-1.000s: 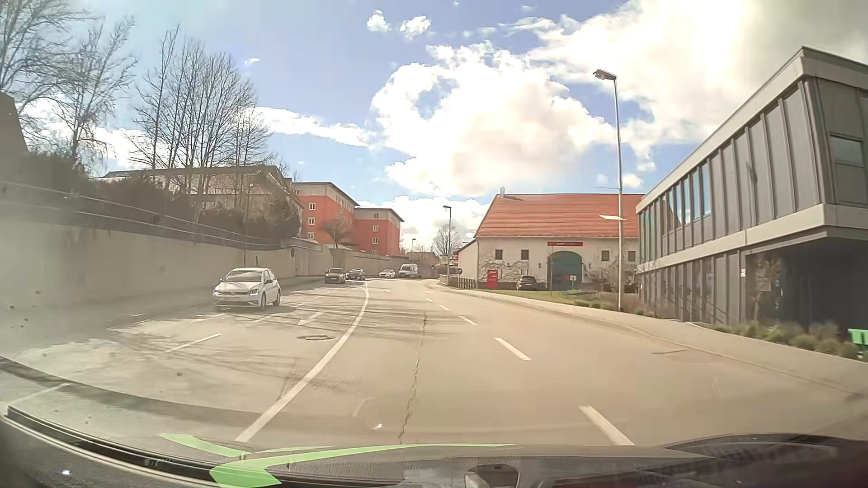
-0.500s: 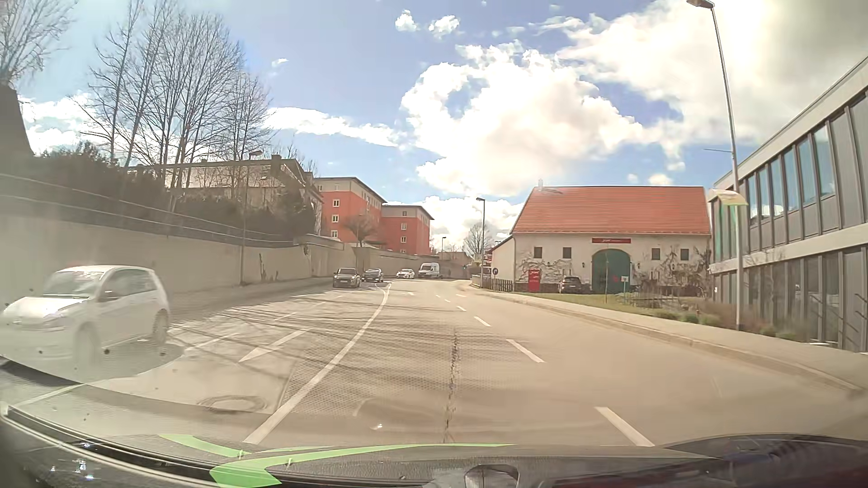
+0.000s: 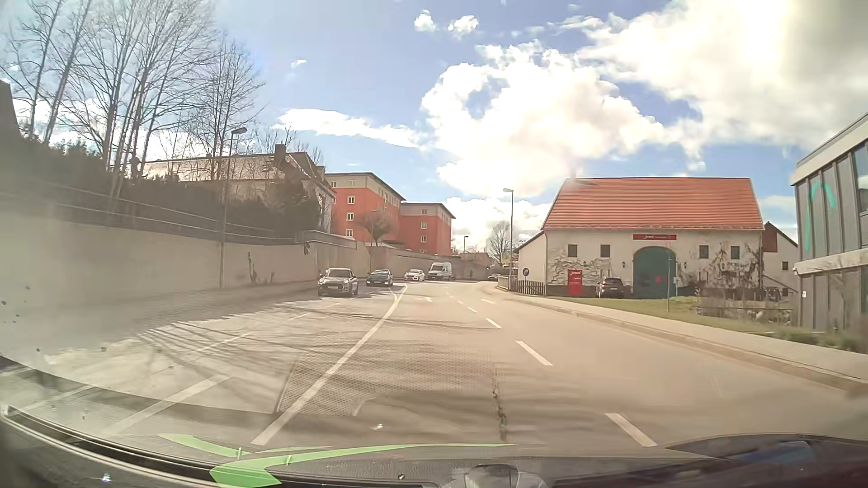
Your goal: Follow the waypoints while adhering to traffic rules and regulations
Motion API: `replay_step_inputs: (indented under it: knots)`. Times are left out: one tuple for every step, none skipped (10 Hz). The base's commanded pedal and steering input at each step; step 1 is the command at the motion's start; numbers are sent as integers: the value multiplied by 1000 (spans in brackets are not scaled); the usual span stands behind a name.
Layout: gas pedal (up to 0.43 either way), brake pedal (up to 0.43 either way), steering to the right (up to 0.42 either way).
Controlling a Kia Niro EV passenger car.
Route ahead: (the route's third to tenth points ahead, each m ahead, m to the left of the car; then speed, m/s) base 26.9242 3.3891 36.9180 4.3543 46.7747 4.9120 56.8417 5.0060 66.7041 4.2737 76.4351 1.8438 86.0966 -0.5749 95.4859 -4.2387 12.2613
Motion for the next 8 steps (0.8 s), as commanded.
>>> replay_step_inputs:
  knots:
    - [209,0,-27]
    - [209,0,-26]
    - [209,0,-24]
    - [209,0,-19]
    - [209,0,-15]
    - [209,0,-13]
    - [209,0,-9]
    - [209,0,-7]
